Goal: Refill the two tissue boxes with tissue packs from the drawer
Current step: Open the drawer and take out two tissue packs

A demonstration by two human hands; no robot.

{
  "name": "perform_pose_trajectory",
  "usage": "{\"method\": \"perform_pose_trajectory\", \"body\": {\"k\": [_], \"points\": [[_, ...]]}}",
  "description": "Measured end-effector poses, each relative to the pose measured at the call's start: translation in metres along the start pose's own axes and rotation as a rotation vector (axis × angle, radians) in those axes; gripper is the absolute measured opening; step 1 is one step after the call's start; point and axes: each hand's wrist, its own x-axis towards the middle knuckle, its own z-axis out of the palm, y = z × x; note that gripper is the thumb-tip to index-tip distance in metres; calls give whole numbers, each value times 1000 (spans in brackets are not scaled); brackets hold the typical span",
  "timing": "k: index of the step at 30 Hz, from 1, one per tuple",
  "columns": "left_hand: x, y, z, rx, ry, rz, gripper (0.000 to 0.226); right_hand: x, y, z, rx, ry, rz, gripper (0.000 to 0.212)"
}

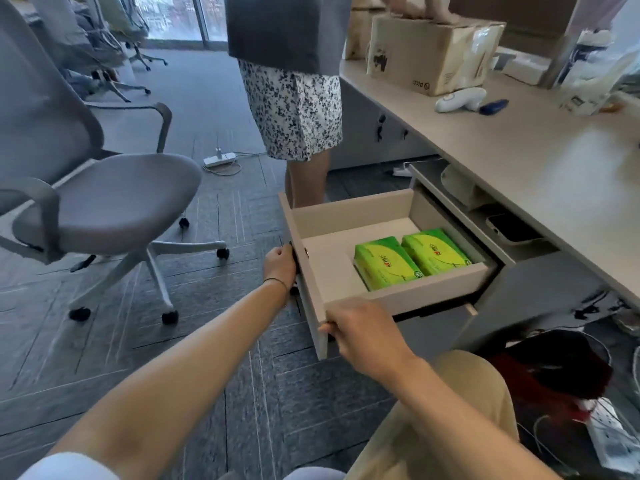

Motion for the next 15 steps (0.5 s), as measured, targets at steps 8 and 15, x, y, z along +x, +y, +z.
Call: {"method": "perform_pose_trajectory", "body": {"k": [8,15], "points": [[-7,9,-8,-10,-29,-60,28,-1,3,-2,45,-23,-31,36],[-27,64,-19,191,193,290,25,11,37,-42,59,-2,103,55]]}}
